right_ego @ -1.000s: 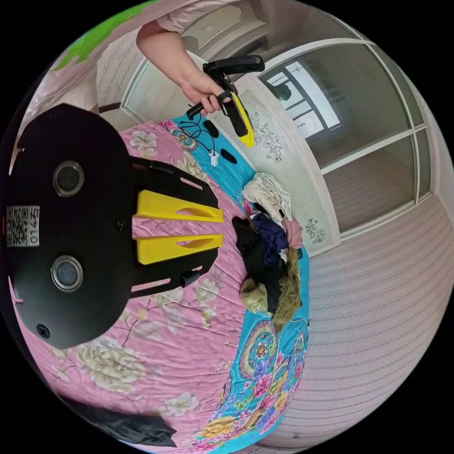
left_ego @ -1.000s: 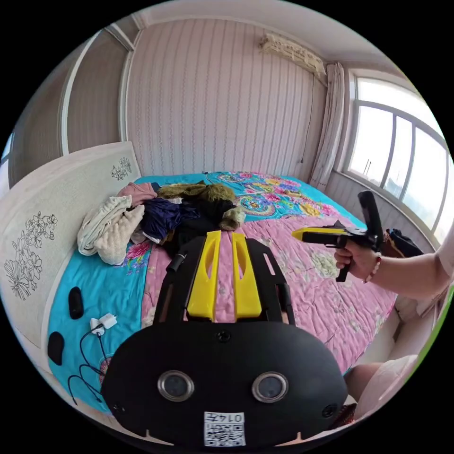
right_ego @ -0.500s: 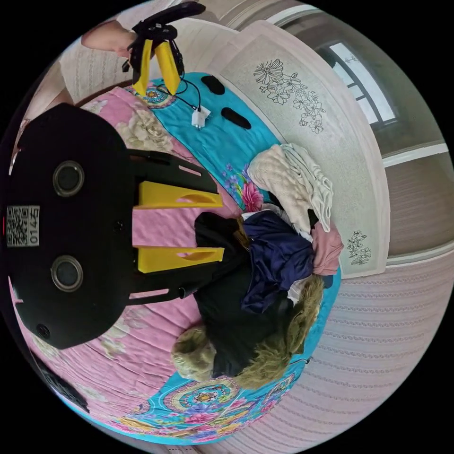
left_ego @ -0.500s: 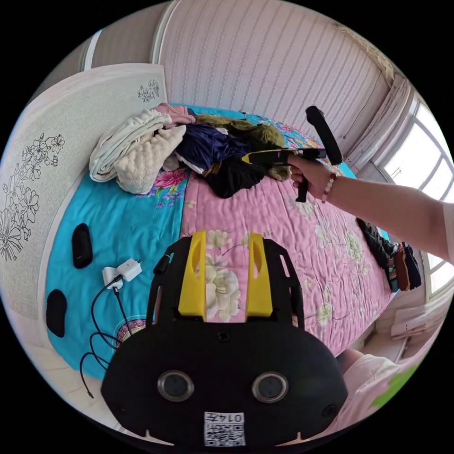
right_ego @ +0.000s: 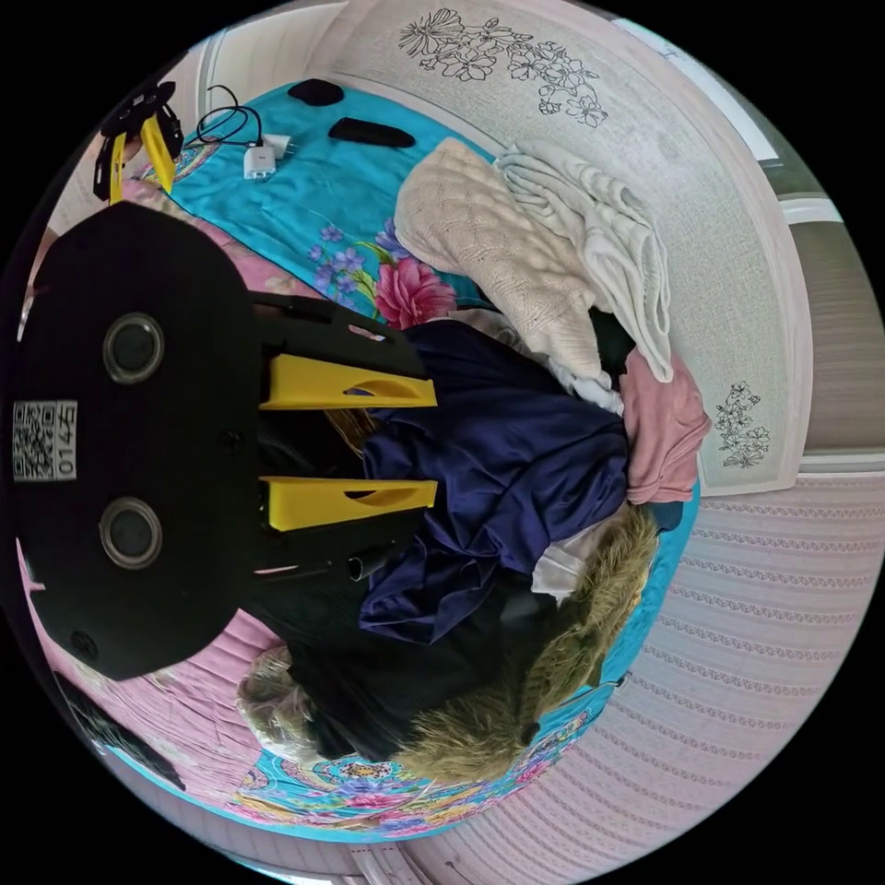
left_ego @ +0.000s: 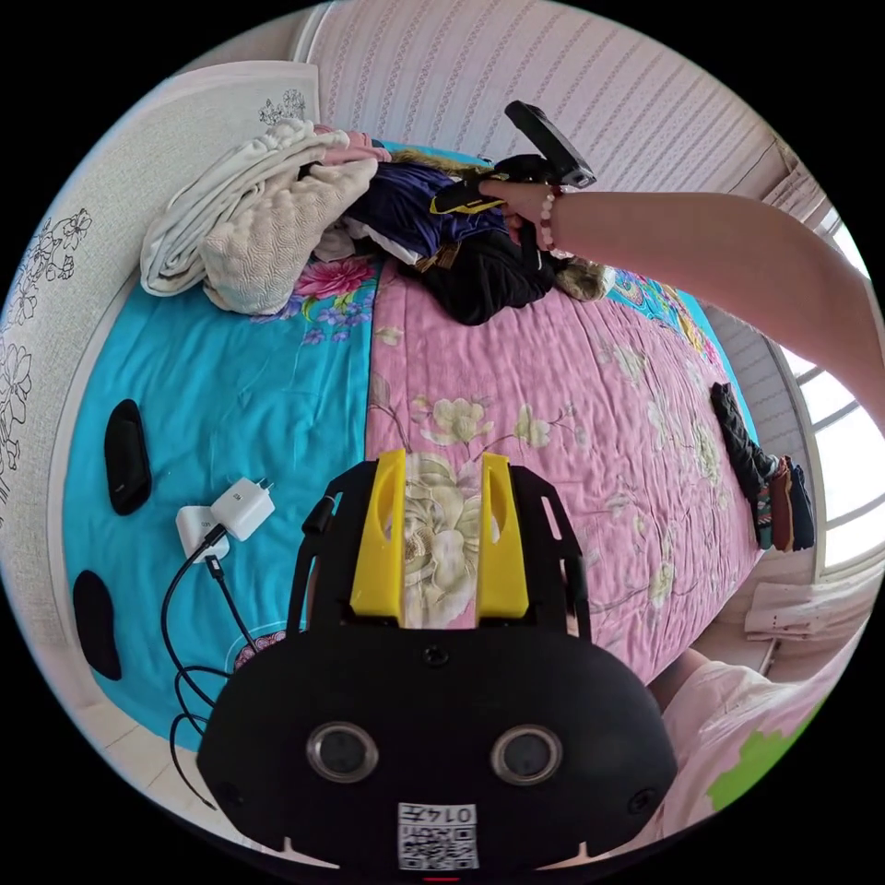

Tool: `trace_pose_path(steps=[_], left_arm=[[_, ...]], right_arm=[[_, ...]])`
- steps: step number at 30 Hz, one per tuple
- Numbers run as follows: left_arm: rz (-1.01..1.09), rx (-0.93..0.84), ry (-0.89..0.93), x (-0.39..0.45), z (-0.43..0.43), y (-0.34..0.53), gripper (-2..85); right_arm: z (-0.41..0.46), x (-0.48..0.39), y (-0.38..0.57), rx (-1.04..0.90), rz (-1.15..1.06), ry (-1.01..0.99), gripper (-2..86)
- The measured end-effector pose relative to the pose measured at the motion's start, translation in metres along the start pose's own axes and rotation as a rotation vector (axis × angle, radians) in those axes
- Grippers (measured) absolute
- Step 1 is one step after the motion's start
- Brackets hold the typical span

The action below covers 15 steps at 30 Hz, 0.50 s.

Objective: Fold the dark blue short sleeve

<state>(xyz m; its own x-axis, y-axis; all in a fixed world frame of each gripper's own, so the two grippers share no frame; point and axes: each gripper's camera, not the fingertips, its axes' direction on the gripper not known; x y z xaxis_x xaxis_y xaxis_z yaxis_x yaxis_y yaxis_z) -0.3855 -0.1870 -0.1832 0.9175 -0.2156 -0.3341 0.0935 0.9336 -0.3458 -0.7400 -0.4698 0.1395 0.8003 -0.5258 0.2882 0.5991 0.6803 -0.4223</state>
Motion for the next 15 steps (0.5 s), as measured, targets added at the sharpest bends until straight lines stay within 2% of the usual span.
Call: trace_pose_path(steps=[8,15], left_arm=[[-0.007,-0.013,0.007,-0.030,-0.009,-0.006,10.9],[-0.012,-0.025,0.020,-0.037,-0.013,-0.016,10.7]], right_arm=[[0.006,-0.012,-0.018,-0.001,-0.017,-0.028,6.3],[-0.010,-0.025,-0.019,-0.006,-0.142,0.024,1.7]])
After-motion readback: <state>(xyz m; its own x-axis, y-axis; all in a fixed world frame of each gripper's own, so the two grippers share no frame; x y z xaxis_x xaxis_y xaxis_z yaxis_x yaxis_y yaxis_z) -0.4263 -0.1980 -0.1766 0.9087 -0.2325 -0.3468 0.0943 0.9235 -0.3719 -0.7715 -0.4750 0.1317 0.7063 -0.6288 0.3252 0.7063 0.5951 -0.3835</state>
